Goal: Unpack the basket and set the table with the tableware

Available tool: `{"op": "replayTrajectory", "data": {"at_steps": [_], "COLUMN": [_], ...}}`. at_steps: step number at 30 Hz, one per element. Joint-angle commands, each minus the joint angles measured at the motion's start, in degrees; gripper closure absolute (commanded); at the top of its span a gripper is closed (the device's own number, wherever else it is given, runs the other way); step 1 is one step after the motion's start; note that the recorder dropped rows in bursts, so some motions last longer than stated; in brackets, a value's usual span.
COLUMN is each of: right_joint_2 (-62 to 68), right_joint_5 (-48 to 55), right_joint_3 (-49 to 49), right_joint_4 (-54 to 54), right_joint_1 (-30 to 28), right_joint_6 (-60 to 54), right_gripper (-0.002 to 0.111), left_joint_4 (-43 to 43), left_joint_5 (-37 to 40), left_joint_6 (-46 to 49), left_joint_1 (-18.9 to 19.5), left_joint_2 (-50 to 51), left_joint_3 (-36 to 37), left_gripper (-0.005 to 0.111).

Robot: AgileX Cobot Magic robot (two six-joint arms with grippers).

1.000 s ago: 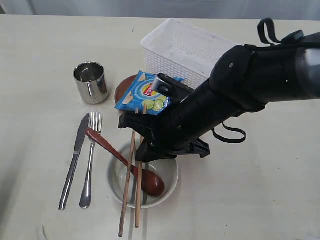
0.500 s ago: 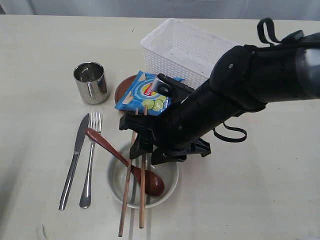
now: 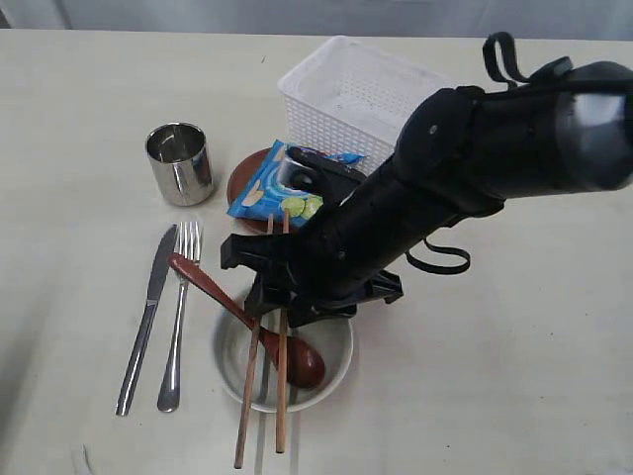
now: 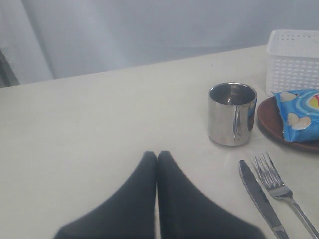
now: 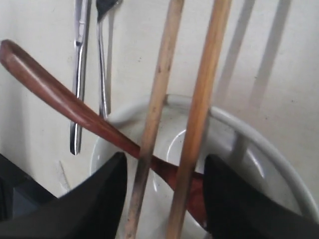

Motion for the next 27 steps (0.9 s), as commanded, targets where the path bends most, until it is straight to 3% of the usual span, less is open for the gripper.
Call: {"op": "replayTrajectory", "data": {"at_steps": [1, 27], "right_joint_2": [0.6, 0.6], "right_joint_5": [0.0, -3.5], "right_joint_3": [-0.2, -0.2], "right_joint_4": [-0.4, 7.8], "right_joint_1": [0.0, 1.9], "right_joint_6": [-0.9, -1.0], "right_gripper": [0.062, 0.062], "left_joint_4": [-0.1, -0.1], "left_joint_5": [-0.4, -0.4], "left_joint_6": [0.0, 0.0], "left_joint_1": [0.1, 0.1], "left_joint_2": [-0.2, -0.2], "left_joint_3": [0.1, 0.1], "left_gripper": [0.107, 0.107]}}
